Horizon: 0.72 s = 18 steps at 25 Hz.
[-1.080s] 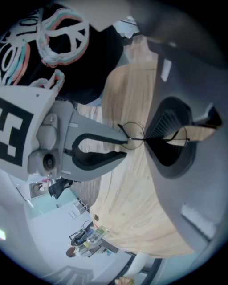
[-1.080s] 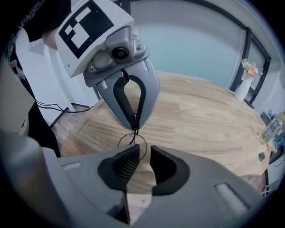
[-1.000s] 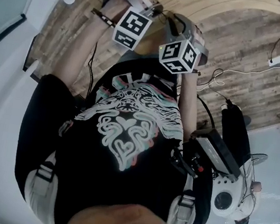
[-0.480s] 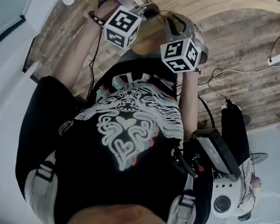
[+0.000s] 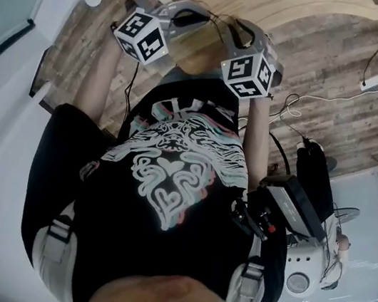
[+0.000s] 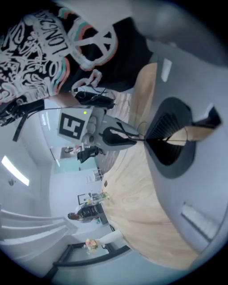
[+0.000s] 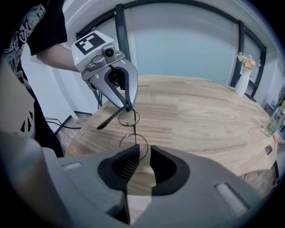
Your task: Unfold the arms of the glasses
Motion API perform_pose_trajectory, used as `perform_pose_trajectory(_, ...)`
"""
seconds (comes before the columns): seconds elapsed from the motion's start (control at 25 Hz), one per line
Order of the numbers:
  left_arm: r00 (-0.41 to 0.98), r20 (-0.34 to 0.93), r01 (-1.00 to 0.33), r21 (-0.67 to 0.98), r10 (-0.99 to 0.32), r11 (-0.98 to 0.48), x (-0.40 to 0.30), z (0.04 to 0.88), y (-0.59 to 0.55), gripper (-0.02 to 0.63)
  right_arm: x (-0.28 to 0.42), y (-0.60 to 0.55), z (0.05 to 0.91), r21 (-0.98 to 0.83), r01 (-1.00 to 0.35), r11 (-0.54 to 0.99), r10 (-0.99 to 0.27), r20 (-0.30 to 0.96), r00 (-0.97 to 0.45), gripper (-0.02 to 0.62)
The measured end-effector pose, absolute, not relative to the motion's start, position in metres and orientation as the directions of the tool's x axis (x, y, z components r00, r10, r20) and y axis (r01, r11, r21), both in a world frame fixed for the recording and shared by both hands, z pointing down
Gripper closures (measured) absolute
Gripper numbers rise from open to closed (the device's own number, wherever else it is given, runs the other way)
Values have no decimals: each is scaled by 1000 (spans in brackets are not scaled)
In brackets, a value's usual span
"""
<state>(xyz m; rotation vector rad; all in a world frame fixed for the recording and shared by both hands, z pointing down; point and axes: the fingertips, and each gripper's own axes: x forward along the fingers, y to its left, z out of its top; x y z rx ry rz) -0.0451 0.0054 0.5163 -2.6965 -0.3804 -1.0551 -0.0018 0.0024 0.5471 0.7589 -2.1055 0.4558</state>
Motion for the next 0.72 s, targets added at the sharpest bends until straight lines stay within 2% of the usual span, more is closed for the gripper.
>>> perform_pose_trajectory(0.28,764,634,227,-85,123,-970,-44,507,3,615,-8,2,541,-44,-619,784,-339,806,-486,520)
perform_pose_trajectory(0.72,770,630,245,-138,106,-960,-41,499,7,615,-34,3,523,-59,-503,862,-301,740,-602,520)
